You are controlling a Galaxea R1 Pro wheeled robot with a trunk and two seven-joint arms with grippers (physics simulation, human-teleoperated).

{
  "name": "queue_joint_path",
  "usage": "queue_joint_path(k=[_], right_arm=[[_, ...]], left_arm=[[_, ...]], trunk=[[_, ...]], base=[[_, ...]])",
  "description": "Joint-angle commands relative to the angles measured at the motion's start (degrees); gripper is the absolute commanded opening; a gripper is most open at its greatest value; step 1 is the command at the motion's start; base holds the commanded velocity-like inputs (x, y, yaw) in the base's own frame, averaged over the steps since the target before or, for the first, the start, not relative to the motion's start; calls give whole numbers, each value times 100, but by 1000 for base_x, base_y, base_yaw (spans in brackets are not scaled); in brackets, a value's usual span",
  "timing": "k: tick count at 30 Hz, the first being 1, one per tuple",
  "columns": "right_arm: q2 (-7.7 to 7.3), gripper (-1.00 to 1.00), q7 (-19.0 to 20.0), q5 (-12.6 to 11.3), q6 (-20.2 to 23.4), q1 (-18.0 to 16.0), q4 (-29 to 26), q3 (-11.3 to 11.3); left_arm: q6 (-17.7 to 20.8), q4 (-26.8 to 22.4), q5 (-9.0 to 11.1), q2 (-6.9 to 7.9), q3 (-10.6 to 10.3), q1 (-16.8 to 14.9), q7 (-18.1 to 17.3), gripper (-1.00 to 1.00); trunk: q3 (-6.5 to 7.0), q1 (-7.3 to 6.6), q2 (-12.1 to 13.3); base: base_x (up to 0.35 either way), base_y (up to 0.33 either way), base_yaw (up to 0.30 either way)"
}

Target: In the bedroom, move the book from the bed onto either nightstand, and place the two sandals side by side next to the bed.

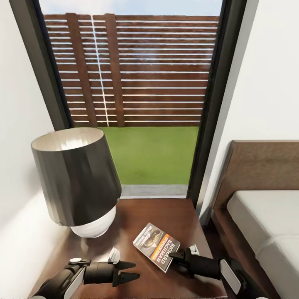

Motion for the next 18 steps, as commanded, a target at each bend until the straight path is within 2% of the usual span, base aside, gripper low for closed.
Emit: queue_joint_path(k=[1,4,18], right_arm=[[2,-100,13,11,16,-2,0,-5],[1,-100,11,13,16,-2,0,-5],[0,-100,13,18,16,-2,0,-5]], left_arm=[[60,-3,56,8,-38,-5,-2,100],[60,-2,56,8,-38,-5,-2,100],[60,-2,58,8,-38,-5,-2,100]], trunk=[[-28,1,-4],[-95,9,-8],[-95,9,-8]], base=[[0,0,0],[0,0,0],[0,0,0]])
